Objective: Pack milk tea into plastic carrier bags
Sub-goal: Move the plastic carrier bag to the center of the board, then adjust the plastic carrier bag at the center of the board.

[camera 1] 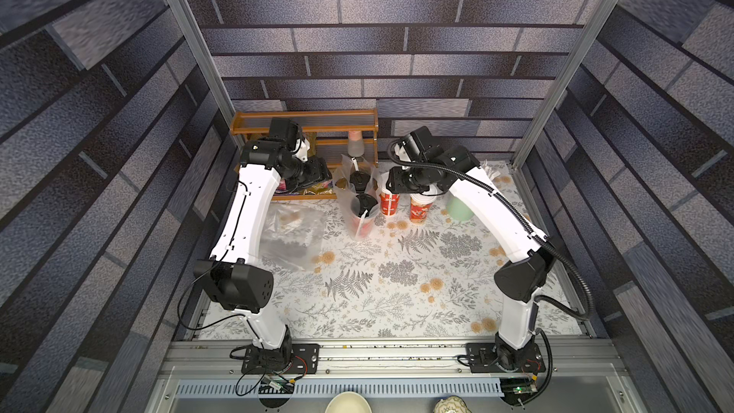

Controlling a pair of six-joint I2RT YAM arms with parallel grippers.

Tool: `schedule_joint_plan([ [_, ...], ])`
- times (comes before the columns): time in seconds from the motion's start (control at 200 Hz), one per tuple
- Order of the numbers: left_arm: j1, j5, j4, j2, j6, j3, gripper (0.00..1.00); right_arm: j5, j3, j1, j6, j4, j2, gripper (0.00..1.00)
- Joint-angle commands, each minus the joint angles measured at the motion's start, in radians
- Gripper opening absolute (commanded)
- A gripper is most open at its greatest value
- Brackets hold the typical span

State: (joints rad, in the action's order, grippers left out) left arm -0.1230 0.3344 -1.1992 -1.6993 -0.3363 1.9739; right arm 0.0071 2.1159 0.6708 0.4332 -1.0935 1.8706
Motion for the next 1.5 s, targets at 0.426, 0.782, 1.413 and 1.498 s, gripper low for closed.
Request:
schedule_joint_plan([
  [0.426, -0.063, 0.038, 0.07, -0.011, -0.011, -0.092, 0.73, -0.139, -0.362, -0.002, 0.094, 0.442, 0.046, 0.11],
  [0.782, -0.046, 0.064, 0.08, -0.037, 0.001, -0.107, 0.73, -0.308, -0.326, 0.001, 0.117, 0.521, 0.099, 0.09],
  [1.413, -0.031, 0.027, 0.061, 0.022, 0.005, -0.064, 0.73, -0.159, -0.254, -0.001, 0.073, 0.336, 0.094, 0.13],
  [1.498, -0.016, 0.009, 0.055, 0.05, 0.004, -0.069, 0.73, -0.162, -0.241, -0.001, 0.064, 0.32, 0.085, 0.14],
])
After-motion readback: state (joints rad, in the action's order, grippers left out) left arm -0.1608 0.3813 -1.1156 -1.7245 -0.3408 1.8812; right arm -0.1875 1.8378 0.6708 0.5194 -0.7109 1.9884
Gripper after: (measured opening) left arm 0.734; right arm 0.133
